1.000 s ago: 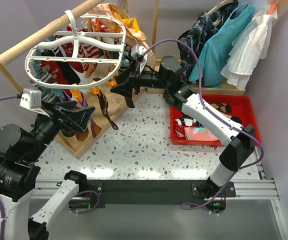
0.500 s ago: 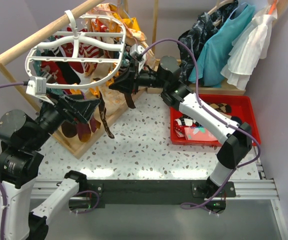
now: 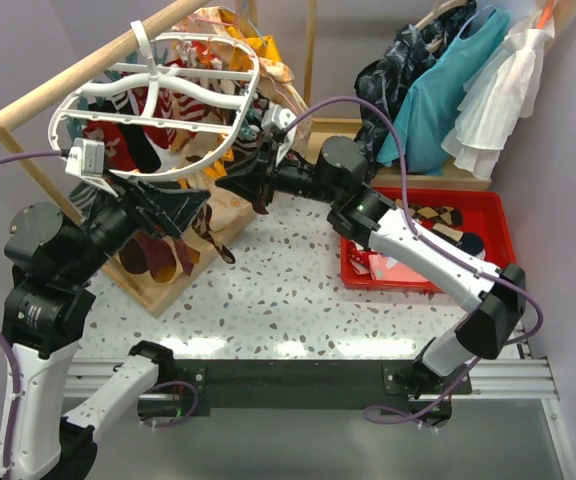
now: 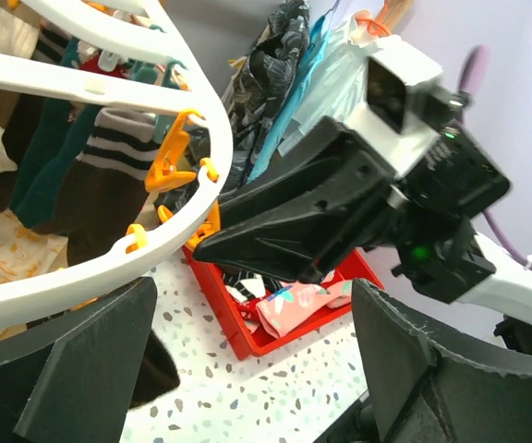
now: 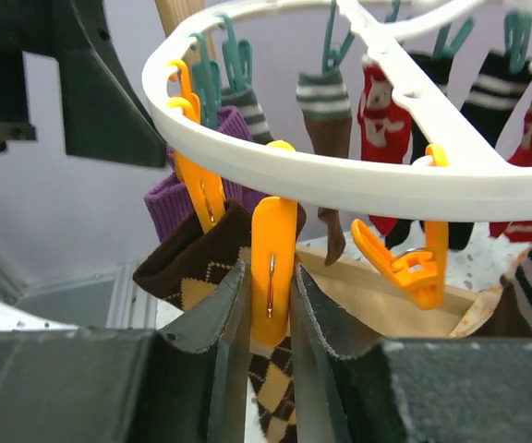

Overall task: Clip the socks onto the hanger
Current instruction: Open the clamp at the hanger.

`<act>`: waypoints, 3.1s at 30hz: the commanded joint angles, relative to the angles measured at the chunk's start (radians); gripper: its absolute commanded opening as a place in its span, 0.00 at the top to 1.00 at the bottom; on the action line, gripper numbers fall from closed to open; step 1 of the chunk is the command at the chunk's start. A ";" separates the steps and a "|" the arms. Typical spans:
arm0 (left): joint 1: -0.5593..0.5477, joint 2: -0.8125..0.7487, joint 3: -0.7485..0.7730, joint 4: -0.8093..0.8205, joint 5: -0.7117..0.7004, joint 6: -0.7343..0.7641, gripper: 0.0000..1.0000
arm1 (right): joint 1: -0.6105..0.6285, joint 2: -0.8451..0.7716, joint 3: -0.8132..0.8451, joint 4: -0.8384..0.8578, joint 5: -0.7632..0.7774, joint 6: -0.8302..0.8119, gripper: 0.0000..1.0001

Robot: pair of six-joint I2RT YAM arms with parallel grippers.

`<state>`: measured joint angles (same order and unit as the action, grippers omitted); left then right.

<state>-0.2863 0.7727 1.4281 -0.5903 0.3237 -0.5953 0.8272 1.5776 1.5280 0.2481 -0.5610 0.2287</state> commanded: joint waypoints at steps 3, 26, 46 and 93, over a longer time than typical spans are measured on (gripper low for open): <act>0.003 0.023 0.020 0.040 0.003 -0.035 0.12 | 0.148 -0.110 -0.006 -0.098 0.197 -0.176 1.00; 0.003 0.030 -0.083 0.102 -0.199 -0.167 0.36 | 0.331 -0.011 -0.006 -0.066 0.357 -0.293 1.00; 0.001 0.034 -0.195 0.283 -0.285 -0.259 0.50 | 0.340 -0.005 -0.040 -0.032 0.335 -0.289 1.00; 0.002 -0.019 -0.305 0.376 -0.364 -0.218 0.82 | -0.052 -0.441 -0.379 -0.674 0.917 -0.146 0.45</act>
<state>-0.2905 0.7586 1.1297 -0.2935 0.0002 -0.8448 0.9356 1.1984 1.2037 -0.2443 0.2031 0.0147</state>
